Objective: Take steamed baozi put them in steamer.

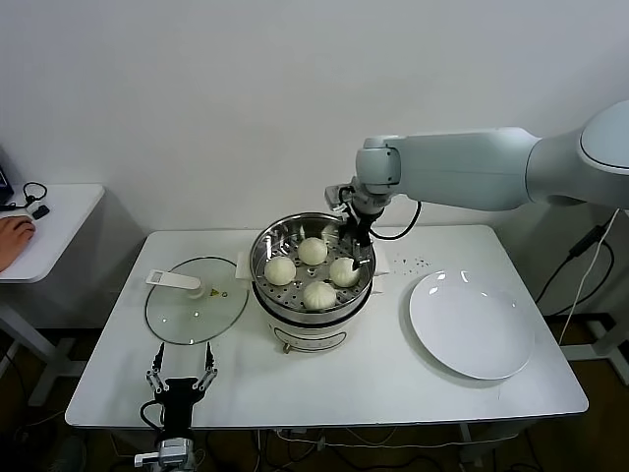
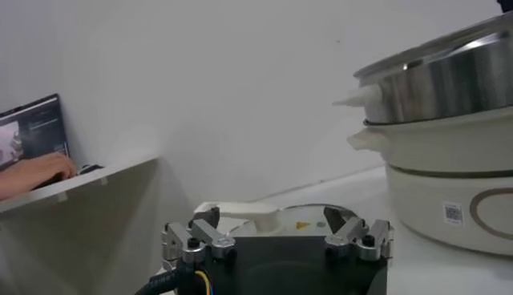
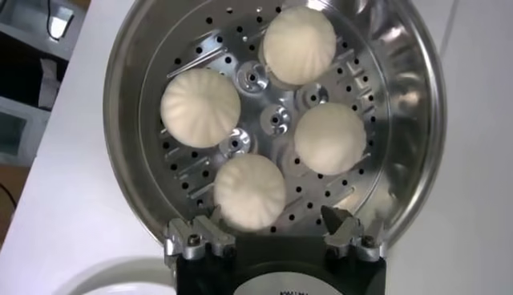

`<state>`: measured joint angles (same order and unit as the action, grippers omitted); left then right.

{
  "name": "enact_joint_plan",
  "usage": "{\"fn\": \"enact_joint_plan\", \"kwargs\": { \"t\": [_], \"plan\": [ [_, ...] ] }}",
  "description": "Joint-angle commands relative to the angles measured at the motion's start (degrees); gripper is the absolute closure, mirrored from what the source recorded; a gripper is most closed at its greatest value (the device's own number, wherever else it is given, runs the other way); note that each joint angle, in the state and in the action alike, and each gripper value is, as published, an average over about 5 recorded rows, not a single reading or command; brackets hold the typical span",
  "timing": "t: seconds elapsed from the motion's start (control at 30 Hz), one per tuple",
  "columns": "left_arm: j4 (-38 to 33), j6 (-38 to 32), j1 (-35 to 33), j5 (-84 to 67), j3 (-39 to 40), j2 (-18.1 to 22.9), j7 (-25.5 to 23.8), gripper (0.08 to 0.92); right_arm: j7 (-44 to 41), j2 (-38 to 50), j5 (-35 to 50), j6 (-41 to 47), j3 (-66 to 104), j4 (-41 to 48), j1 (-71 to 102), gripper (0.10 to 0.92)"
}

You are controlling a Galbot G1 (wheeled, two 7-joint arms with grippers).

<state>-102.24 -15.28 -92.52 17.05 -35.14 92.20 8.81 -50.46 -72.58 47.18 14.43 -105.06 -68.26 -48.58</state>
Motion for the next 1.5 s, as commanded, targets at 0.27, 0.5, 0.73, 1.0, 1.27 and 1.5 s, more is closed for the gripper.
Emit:
{"fn": "enact_joint_plan", "kwargs": {
  "t": [0.27,0.5,0.73,1.0,1.27,1.5],
  "plan": [
    [-0.2,0.01,-0.04,0.32,0.49,2.8,0.04,0.177,9.1,14.59,1.13,3.17,3.6,-10.28,-7.94,0.203],
    [0.05,0.32,0.19,0.73,0.56,2.8,-0.06,0.177,19.66,24.93,-0.28,8.03,13.77,-17.97,-4.8,0.203],
    [0.0,1.1,0.8,1.15,0.58,2.8,-0.36,0.177,28.81,33.62,-2.93,10.4,27.46,-22.04,4.08,0.203],
    [0.28,1.28,1.16,1.47,0.37,2.8,-0.48,0.177,38.97,42.04,-9.57,10.14,48.6,-28.78,22.61,0.203],
    [0.67,1.36,1.21,2.02,0.16,2.8,-0.5,0.177,45.83,49.5,-14.66,5.41,75.56,-35.21,53.26,0.203],
    [1.24,1.22,1.1,2.86,0.43,2.8,-0.32,0.177,53.05,48.13,-12.37,-5.77,91.27,-36.66,71.81,0.203]
  ]
}}
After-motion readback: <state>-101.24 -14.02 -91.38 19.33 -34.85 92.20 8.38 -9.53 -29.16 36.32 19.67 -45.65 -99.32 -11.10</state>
